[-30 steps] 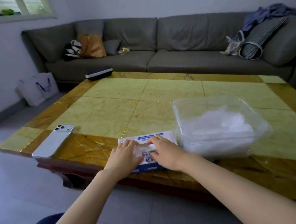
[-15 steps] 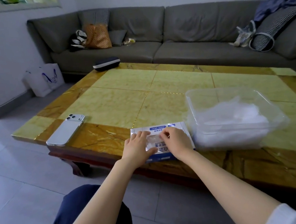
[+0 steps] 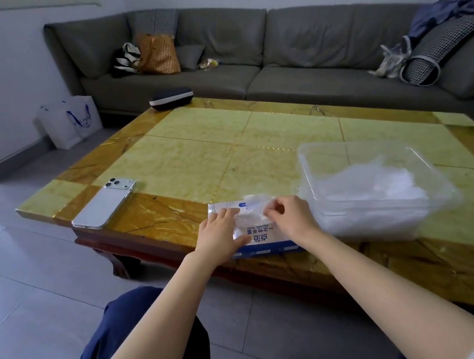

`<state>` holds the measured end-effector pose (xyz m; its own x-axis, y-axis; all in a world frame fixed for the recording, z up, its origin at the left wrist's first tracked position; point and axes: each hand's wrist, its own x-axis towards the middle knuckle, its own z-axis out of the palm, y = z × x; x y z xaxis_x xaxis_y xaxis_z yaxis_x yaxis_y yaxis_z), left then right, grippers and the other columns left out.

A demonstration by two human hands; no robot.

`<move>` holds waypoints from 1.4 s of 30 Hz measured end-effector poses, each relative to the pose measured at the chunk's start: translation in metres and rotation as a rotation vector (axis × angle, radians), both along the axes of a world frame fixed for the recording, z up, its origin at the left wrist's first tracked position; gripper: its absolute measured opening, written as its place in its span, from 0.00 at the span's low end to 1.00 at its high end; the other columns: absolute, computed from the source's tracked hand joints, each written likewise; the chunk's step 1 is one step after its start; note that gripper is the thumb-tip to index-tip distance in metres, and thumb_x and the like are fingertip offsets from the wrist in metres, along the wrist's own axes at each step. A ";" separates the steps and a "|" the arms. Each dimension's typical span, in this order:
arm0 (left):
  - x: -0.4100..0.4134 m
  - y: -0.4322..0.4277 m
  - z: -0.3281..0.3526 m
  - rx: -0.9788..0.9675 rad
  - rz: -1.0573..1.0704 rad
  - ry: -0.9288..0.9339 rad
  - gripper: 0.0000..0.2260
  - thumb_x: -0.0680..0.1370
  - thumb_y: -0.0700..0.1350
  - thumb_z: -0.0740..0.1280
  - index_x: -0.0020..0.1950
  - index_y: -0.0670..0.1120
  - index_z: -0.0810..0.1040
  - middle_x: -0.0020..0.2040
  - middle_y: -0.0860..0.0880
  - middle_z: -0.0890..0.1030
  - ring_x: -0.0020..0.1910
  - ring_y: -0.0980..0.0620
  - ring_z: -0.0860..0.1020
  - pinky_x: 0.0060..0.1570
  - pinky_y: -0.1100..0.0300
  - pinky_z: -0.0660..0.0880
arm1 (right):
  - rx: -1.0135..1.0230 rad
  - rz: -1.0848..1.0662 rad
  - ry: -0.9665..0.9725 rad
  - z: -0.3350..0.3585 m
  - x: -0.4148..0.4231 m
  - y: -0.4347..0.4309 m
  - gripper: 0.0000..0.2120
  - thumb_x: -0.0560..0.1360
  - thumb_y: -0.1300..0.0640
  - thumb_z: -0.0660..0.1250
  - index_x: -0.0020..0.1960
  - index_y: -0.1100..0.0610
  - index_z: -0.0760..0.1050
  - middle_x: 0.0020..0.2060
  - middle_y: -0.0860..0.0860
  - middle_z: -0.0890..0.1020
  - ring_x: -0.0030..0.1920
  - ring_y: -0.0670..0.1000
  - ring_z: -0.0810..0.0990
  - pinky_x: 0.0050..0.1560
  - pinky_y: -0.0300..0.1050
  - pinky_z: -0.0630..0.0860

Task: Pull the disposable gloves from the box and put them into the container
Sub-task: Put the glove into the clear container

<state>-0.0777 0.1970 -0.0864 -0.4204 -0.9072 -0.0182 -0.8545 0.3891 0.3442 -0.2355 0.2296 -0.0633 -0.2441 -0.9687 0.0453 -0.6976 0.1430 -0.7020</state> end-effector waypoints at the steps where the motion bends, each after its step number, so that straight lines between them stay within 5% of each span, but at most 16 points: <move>1: 0.000 0.000 0.001 0.001 -0.002 -0.001 0.30 0.77 0.56 0.64 0.75 0.50 0.57 0.71 0.51 0.65 0.71 0.49 0.62 0.68 0.54 0.58 | 0.001 0.003 -0.012 0.003 -0.002 0.000 0.06 0.77 0.58 0.65 0.46 0.60 0.79 0.42 0.50 0.80 0.45 0.49 0.78 0.50 0.43 0.75; 6: 0.001 0.001 0.005 0.010 -0.007 -0.017 0.31 0.76 0.56 0.65 0.75 0.50 0.57 0.70 0.51 0.65 0.70 0.49 0.62 0.67 0.54 0.58 | -0.161 -0.039 -0.020 0.023 -0.002 0.002 0.08 0.79 0.64 0.60 0.41 0.61 0.71 0.43 0.57 0.78 0.44 0.57 0.79 0.47 0.55 0.79; 13: 0.002 0.000 0.005 0.032 0.001 0.022 0.32 0.76 0.56 0.66 0.75 0.49 0.57 0.71 0.50 0.66 0.70 0.48 0.63 0.67 0.53 0.59 | -0.442 -0.027 0.048 0.099 -0.009 -0.005 0.11 0.79 0.59 0.63 0.39 0.58 0.65 0.37 0.52 0.74 0.40 0.56 0.79 0.44 0.53 0.79; 18: 0.009 -0.007 0.017 0.149 0.061 0.368 0.24 0.78 0.42 0.65 0.73 0.46 0.62 0.68 0.46 0.71 0.65 0.49 0.70 0.64 0.55 0.68 | -0.322 -0.076 0.135 0.112 -0.043 0.002 0.14 0.77 0.51 0.65 0.38 0.57 0.68 0.35 0.55 0.79 0.36 0.56 0.79 0.42 0.55 0.79; 21: 0.003 -0.013 0.049 0.008 0.185 0.614 0.15 0.80 0.37 0.60 0.66 0.43 0.69 0.63 0.46 0.75 0.58 0.52 0.73 0.57 0.61 0.69 | -0.289 -0.057 0.260 0.111 -0.055 0.011 0.13 0.77 0.51 0.65 0.40 0.57 0.68 0.33 0.50 0.76 0.34 0.53 0.76 0.35 0.46 0.73; 23: -0.010 -0.012 0.078 -0.040 0.103 0.711 0.13 0.80 0.41 0.61 0.65 0.44 0.71 0.62 0.48 0.75 0.57 0.54 0.73 0.58 0.61 0.70 | -0.286 -0.044 0.355 0.112 -0.059 0.017 0.12 0.76 0.50 0.66 0.41 0.56 0.68 0.31 0.44 0.72 0.32 0.48 0.72 0.33 0.42 0.65; 26: -0.036 -0.001 0.111 0.012 -0.171 0.610 0.21 0.77 0.53 0.64 0.68 0.47 0.68 0.64 0.54 0.72 0.62 0.57 0.70 0.62 0.59 0.68 | -0.301 0.051 0.429 0.112 -0.059 0.023 0.10 0.76 0.50 0.66 0.42 0.54 0.69 0.32 0.44 0.72 0.32 0.43 0.71 0.32 0.36 0.65; 30: -0.067 0.009 0.130 0.043 -0.303 0.543 0.18 0.75 0.54 0.68 0.60 0.46 0.75 0.55 0.54 0.78 0.54 0.55 0.75 0.53 0.60 0.72 | -0.372 0.151 0.463 0.110 -0.053 0.030 0.05 0.77 0.52 0.66 0.46 0.54 0.74 0.37 0.47 0.77 0.35 0.48 0.75 0.33 0.35 0.69; 33: -0.078 0.011 0.137 0.100 -0.296 0.641 0.16 0.74 0.56 0.68 0.54 0.46 0.78 0.48 0.48 0.81 0.49 0.49 0.79 0.53 0.50 0.76 | -0.429 0.186 0.394 0.113 -0.054 0.034 0.05 0.76 0.56 0.68 0.50 0.54 0.76 0.39 0.46 0.79 0.37 0.47 0.78 0.37 0.38 0.75; 36: -0.081 0.013 0.140 0.156 -0.246 0.743 0.17 0.71 0.55 0.66 0.51 0.44 0.80 0.46 0.46 0.83 0.48 0.47 0.80 0.54 0.48 0.76 | -0.428 0.226 0.201 0.113 -0.056 0.038 0.09 0.73 0.57 0.71 0.52 0.54 0.76 0.40 0.45 0.80 0.39 0.43 0.79 0.40 0.30 0.74; 39: -0.082 0.007 0.135 0.140 -0.216 0.827 0.04 0.77 0.39 0.65 0.47 0.44 0.79 0.43 0.48 0.82 0.43 0.55 0.81 0.50 0.58 0.78 | -0.344 0.167 -0.084 0.113 -0.051 0.045 0.17 0.72 0.57 0.71 0.58 0.53 0.70 0.48 0.43 0.77 0.48 0.41 0.77 0.47 0.27 0.73; 42: -0.079 0.004 0.136 0.180 -0.167 0.977 0.11 0.78 0.32 0.60 0.46 0.46 0.78 0.38 0.52 0.81 0.31 0.64 0.76 0.39 0.70 0.75 | -0.156 -0.033 -0.260 0.113 -0.057 0.043 0.28 0.72 0.46 0.67 0.66 0.57 0.63 0.58 0.46 0.71 0.58 0.44 0.71 0.55 0.33 0.69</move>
<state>-0.1564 0.2008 0.0491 -0.4457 -0.8531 0.2712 -0.1057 0.3510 0.9304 -0.2921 0.2725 0.0494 -0.2984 -0.9463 0.1246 -0.4886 0.0393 -0.8716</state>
